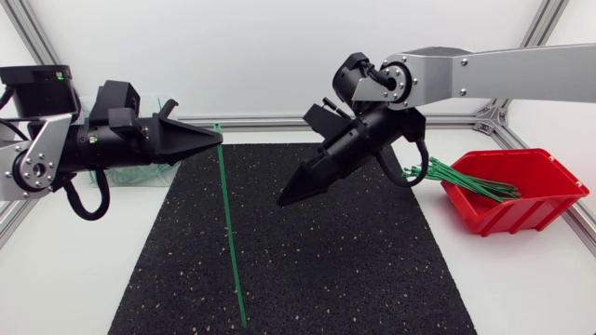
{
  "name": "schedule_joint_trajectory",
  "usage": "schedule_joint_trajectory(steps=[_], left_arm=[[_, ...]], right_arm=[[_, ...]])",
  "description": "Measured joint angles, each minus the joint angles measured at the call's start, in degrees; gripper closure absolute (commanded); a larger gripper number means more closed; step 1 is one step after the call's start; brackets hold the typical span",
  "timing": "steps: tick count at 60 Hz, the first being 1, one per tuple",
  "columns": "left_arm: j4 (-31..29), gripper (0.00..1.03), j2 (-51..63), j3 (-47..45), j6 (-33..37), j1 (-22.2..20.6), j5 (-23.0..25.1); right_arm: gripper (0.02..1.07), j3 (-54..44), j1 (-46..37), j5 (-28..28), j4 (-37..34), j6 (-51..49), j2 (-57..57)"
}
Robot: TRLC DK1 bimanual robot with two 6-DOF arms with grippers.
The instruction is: Take a green cable tie from the red box, thread the tail through the head to close it, then place it in the transparent bin on the left.
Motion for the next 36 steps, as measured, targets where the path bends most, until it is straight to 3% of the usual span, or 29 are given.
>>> schedule_joint_trajectory(steps=[4,26,36], left_arm=[[-0.04,1.0,2.08,0.92,-0.15,0.0,0.28],[-1.62,1.0,8.31,4.83,-0.35,0.0,1.22],[-2.19,1.0,9.6,6.21,-0.35,0.0,1.29]], right_arm=[[0.43,-3.13,1.64,4.87,5.05,-3.32,-1.42],[0.22,-13.53,10.62,25.4,18.45,-22.34,-9.27],[0.15,-17.97,15.56,32.17,22.05,-27.98,-11.41]])
